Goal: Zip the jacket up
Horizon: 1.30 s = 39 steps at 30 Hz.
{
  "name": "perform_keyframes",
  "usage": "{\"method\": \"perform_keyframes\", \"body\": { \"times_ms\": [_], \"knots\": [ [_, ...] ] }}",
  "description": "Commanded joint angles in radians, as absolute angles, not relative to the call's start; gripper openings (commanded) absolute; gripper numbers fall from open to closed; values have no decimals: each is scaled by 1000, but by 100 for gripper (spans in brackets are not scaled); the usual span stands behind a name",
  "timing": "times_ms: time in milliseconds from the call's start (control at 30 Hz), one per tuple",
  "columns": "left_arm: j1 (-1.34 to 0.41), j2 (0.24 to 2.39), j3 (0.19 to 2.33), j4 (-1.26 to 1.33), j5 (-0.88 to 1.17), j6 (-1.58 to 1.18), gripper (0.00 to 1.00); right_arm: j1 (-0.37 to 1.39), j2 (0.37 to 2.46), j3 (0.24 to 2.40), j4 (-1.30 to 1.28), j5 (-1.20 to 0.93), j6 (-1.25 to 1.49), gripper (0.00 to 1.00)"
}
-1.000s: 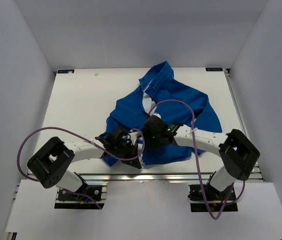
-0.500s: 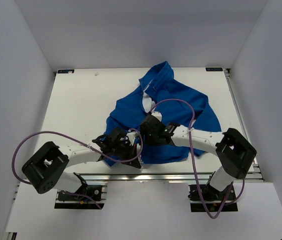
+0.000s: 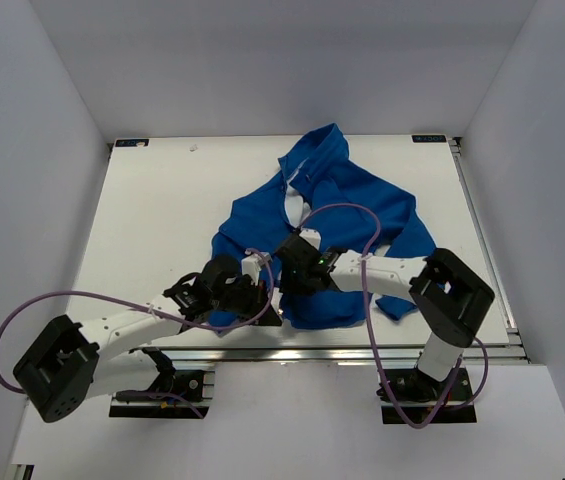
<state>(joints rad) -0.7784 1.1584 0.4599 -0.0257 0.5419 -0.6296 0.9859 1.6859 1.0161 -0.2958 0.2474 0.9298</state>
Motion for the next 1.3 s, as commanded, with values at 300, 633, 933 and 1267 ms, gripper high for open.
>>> {"method": "perform_keyframes", "body": {
  "times_ms": [300,633,933,1267],
  "knots": [
    [-785,1075,426,-164,575,-641,0,980,1677,1114,-317,383,901,0],
    [-792,979,364,-371,649,-693,0,859,1666,1173,-302,468,785,0],
    [-795,986,330,-333,669,-716,22,856,1645,1142,-230,362,675,0],
    [-793,1107,577,-461,563,-554,98,859,1471,956,-189,80,528,40]
  ]
}}
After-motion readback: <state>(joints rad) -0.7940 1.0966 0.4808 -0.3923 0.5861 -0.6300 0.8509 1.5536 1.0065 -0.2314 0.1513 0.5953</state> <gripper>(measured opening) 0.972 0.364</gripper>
